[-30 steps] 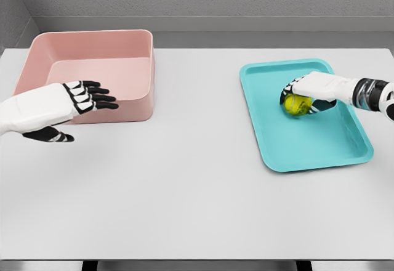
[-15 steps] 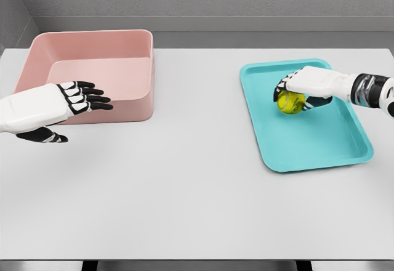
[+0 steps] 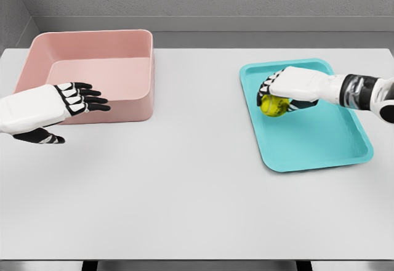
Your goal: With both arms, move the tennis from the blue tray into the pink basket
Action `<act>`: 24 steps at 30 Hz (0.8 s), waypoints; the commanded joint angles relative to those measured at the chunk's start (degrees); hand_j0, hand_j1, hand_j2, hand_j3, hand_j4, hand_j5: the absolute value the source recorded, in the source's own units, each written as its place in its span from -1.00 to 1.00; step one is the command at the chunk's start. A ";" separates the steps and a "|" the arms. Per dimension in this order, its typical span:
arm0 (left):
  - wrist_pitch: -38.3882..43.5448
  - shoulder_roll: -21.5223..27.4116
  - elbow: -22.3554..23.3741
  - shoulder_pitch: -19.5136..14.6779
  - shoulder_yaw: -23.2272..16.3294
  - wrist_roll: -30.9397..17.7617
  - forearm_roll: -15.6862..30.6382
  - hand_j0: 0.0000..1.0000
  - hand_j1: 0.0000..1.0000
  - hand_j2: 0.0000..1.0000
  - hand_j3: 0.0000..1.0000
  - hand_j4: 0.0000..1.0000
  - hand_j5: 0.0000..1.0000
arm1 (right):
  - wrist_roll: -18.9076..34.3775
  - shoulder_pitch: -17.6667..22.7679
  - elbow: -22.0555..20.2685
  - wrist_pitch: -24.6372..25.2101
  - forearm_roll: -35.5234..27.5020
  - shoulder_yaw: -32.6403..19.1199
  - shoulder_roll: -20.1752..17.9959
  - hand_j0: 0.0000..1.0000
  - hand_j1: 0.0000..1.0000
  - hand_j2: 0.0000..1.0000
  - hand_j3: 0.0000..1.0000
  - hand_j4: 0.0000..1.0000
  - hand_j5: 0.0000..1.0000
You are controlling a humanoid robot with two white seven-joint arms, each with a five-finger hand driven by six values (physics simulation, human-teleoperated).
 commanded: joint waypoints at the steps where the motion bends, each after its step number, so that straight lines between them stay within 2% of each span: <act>1: 0.04 0.00 0.00 0.00 0.07 -0.02 0.62 1.00 1.00 1.00 1.00 1.00 1.00 | -0.01 0.00 -1.45 0.11 -0.20 -0.03 -0.09 0.18 0.18 0.18 0.18 0.18 0.18; 8: 0.04 -0.27 0.00 0.09 -0.01 -0.02 0.62 1.00 1.00 1.00 1.00 1.00 1.00 | -0.01 0.00 -4.88 0.11 -0.20 -0.03 0.00 0.18 0.18 0.18 0.18 0.18 0.18; 15: 0.04 -0.35 0.00 0.09 0.07 0.50 0.98 1.00 1.00 1.00 1.00 1.00 1.00 | 0.08 -0.18 -6.20 0.11 -0.20 0.67 1.23 0.18 0.18 0.18 0.18 0.18 0.18; 24: 0.04 -1.49 0.00 0.18 -0.28 0.15 0.80 1.00 1.00 1.00 1.00 1.00 1.00 | 0.52 -0.53 -6.20 0.11 -0.20 1.99 5.36 0.18 0.18 0.18 0.18 0.18 0.18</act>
